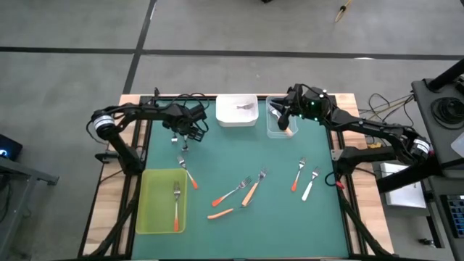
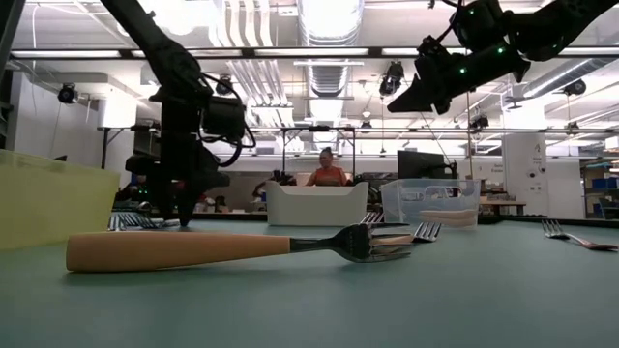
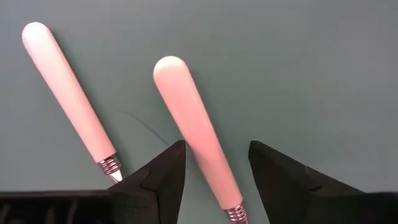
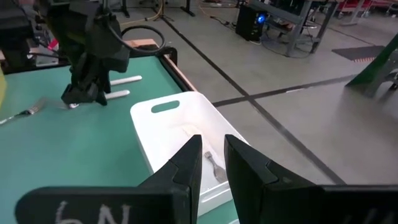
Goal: Sort silverware by color (type)
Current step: Put the white fork into the white bin
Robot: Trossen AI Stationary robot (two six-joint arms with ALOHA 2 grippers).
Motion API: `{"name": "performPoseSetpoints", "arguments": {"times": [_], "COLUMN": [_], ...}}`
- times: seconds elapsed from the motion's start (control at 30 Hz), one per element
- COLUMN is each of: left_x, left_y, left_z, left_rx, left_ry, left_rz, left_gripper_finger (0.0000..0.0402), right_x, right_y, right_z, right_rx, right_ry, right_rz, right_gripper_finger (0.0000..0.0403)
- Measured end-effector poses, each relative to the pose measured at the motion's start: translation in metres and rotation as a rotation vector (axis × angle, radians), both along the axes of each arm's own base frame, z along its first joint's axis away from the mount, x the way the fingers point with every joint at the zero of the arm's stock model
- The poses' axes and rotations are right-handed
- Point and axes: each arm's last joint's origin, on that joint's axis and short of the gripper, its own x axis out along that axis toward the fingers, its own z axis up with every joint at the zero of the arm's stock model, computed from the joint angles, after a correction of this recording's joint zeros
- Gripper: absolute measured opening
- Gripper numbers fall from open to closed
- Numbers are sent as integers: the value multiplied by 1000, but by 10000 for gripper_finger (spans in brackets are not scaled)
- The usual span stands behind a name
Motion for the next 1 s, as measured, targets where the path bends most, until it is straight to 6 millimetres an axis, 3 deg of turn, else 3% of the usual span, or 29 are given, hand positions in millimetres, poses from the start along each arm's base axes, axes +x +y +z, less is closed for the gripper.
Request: {"name": "performPoseSetpoints", "arguments": {"times": [0.17,0.53,0.67,0.83,1.0], "left_x": [0,0,2,5,9], "left_y": [0,-1,1,-2,-18], "left_z": [-2,-6,-2,20,60], "left_rx": [3,9,12,23,37], "left_ry": [-12,-41,-41,-18,-38], "left_rz": [0,20,0,-71,-250], "left_gripper_finger": [137,32,28,9,2], "right_x": [0,0,0,0,1], "right_y": [0,0,0,1,2], "right_z": [0,0,0,0,0], "right_rx": [-15,-15,-15,9,20], "right_ry": [10,11,11,-2,-10], "right_rz": [5,5,5,26,54], "right_gripper_finger": [59,59,59,59,59]}}
